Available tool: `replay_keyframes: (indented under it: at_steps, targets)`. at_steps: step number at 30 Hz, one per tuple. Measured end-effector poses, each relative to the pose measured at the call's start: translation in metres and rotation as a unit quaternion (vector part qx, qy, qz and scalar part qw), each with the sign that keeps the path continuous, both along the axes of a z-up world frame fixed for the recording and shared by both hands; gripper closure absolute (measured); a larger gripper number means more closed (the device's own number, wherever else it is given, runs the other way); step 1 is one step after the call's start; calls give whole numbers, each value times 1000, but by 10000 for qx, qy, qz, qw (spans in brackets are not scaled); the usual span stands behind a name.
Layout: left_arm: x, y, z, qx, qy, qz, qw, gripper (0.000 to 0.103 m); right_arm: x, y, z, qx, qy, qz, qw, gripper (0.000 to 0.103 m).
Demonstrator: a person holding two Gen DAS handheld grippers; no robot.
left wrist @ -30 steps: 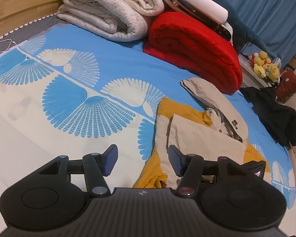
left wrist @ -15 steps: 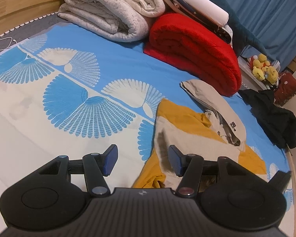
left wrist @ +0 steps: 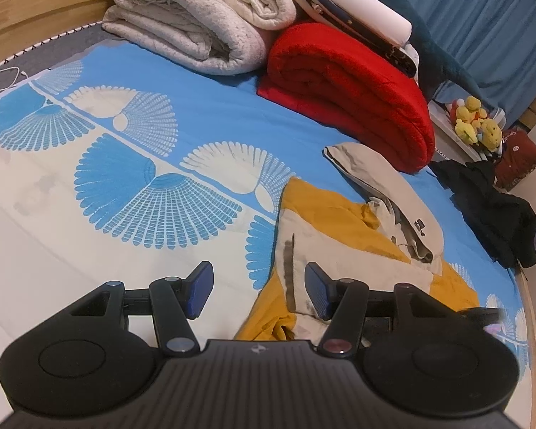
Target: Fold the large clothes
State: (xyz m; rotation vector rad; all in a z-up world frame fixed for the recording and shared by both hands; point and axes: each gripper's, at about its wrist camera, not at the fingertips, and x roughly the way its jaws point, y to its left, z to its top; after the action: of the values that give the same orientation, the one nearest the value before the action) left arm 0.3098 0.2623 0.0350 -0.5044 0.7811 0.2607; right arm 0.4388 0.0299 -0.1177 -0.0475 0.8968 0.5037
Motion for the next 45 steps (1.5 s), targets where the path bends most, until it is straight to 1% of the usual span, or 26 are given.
replay_keyframes:
  at_steps: [2,3,4,6,8,11,14,16,17,18,19,20,21,23,25,27,28,29,31,33,36,38,40,42,43,45]
  targets:
    - [0,1,0,-3,6,14,10000,41,3,7,-22,-353,355,131,9987,62]
    - [0,1,0,-2,1,18,10000,41,1,9,-27,-464,292,163,9984,62]
    - [0,1,0,5,2,14,10000,41,-1,10,-24,-473,229,172,9985,62]
    - [0,1,-1,8,10,10,10000,41,-4,2,-10,-244,109,66,9996,62]
    - [0,1,-1,2,9,17,10000,41,-10,-12,12,-76,-297,-81,9995,62]
    - [0,1,-1,5,12,-2,10000,41,-8,-49,36,-15,-733,-562,9957,62]
    - [0,-1,-1,10,7,-24,10000,41,2,-96,38,-374,-928,-1321,9862,61]
    - [0,-1,-1,16,11,-30,10000,41,10,-129,27,-702,-817,-1880,9762,61]
    - [0,-1,-1,16,13,-29,10000,41,15,-146,17,-917,-653,-2145,9702,61]
    - [0,-1,-1,18,10,-32,10000,41,19,-159,6,-1054,-400,-2269,9674,61]
    - [0,-2,-1,25,13,-39,10000,41,25,-170,-9,-1184,19,-2289,9662,61]
    - [1,-3,-1,35,19,-47,10000,41,25,-176,-19,-1277,260,-2254,9655,61]
    - [1,-4,-1,41,19,-51,10000,41,24,-180,-23,-1315,268,-2235,9654,61]
    - [1,-6,-1,55,18,-67,10000,41,18,-185,-17,-1277,23,-2295,9649,61]
    - [2,-7,0,65,27,-76,9999,41,15,-192,-11,-1050,-180,-2554,9609,59]
    - [3,-9,1,65,35,-83,9999,41,19,-202,-21,-1033,-7,-2794,9546,59]
    - [4,-12,2,70,32,-97,9999,41,21,-203,-28,-1127,168,-2740,9550,59]
    - [4,-14,3,82,24,-124,9999,41,22,-202,-29,-1206,155,-2648,9566,59]
    - [5,-19,5,120,12,-195,9997,41,20,-201,-19,-1216,-12,-2661,9563,59]
    - [5,-25,7,168,-6,-263,9995,41,12,-202,1,-891,-200,-2719,9580,59]
    - [5,-32,11,251,-17,-308,9992,41,-9,-200,43,-600,-658,-2606,9613,59]
    - [5,-39,13,335,-26,-350,9988,41,-26,-200,76,-258,-961,-2497,9632,58]
    - [6,-48,15,453,-43,-424,9981,41,-44,-201,105,20,-1208,-2353,9644,56]
    - [7,-59,14,594,-57,-501,9970,41,-65,-200,132,167,-1541,-2272,9614,51]
    - [8,-65,13,665,-59,-536,9963,41,-71,-201,139,235,-1626,-2252,9604,48]
    - [10,-79,10,779,-66,-613,9951,41,-85,-203,147,435,-1753,-2156,9596,48]
